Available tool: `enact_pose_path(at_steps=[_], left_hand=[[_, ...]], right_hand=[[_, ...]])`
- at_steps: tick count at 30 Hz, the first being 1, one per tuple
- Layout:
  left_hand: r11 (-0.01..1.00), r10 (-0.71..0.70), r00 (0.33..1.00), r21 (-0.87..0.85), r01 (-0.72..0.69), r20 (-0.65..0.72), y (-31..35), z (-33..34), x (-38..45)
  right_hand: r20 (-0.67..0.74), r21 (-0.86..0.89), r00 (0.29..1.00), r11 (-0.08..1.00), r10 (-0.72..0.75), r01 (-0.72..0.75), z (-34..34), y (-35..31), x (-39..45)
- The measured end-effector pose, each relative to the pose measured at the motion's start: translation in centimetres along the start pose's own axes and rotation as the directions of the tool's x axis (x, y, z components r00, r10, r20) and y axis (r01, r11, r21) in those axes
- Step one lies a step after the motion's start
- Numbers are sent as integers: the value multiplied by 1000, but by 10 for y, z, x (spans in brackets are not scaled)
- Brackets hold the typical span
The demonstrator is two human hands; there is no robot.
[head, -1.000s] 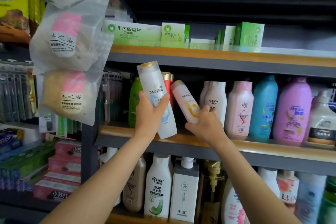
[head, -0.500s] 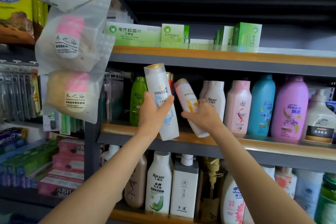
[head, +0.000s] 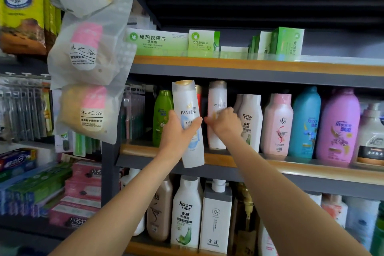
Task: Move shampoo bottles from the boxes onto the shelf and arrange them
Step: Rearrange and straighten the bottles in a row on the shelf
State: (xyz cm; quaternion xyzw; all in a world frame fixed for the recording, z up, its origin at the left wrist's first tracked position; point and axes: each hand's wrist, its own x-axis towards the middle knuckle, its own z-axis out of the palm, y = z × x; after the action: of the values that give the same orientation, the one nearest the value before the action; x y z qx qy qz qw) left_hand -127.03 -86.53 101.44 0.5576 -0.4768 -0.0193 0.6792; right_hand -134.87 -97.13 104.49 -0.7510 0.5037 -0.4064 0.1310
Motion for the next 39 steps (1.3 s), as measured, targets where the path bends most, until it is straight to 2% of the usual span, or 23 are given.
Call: enact_pose_path(at_steps=[8,14,21,28,39], left_hand=[[1000,11,1000,29,-11,-2,-6,-7,3],[1000,9,1000,13,-8,-18,-11,-5,4],[999,45,999,25,-46,18,-7,-2,6],[999,27,1000,18,-27,-2,-4,0,6],[998,45,999,35,-46,13,-5,-6,6]], right_hand=[[91,50,993,995,81,-86,14,0,7],[125,135,990,987,67,-84,20,-3,7],[168,164,983,981,73,-101,22,-5,12],[185,213,981,972,64,-104,26,-9,13],[183,161,981,982,71,-102,20,1,14]])
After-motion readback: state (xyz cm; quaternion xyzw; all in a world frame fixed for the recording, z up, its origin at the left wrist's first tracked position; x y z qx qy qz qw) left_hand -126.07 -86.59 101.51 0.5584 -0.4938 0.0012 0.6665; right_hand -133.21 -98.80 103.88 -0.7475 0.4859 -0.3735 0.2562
